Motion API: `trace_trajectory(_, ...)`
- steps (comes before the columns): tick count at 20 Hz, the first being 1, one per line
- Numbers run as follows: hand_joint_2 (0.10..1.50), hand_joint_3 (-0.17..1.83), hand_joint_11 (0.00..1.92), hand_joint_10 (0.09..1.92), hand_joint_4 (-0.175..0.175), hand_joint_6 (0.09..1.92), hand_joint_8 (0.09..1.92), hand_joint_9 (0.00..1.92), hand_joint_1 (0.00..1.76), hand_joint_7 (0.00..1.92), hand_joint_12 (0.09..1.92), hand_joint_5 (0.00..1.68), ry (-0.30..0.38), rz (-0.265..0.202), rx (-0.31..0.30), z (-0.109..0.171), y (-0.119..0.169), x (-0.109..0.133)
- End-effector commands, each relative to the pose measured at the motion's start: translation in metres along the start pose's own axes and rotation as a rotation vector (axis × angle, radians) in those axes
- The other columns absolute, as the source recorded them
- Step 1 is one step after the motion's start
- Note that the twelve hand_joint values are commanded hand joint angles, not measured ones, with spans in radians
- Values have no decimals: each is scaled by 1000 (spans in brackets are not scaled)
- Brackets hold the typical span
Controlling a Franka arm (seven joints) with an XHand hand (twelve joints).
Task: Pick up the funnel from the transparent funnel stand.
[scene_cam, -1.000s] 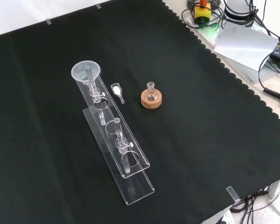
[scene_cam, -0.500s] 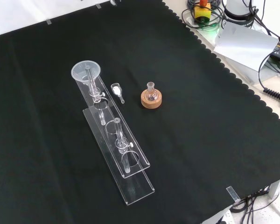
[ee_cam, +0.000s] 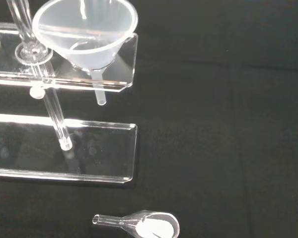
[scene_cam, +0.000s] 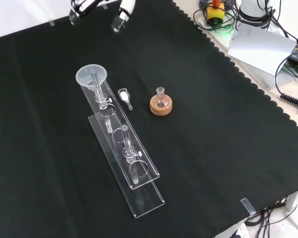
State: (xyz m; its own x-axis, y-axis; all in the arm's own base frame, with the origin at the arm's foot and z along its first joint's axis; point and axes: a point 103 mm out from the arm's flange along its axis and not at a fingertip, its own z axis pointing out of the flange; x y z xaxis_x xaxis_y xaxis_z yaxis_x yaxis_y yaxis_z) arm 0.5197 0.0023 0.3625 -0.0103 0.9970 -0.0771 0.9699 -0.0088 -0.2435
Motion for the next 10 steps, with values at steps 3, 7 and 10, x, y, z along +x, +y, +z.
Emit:
trace_trajectory(3, 922, 209, 44, 745, -8, 87, 649, 219, 501, 18, 1519, 196, -54, -38, 67, 15, 30, 26)
trace_trajectory(7, 891, 219, 86, 790, -5, 87, 571, 159, 502, 0, 1546, 162, -64, -51, 111, 21, 41, 34)
trace_trajectory(10, 863, 222, 138, 818, -2, 87, 513, 129, 495, 0, 1561, 132, -71, -61, 134, 25, 49, 38)
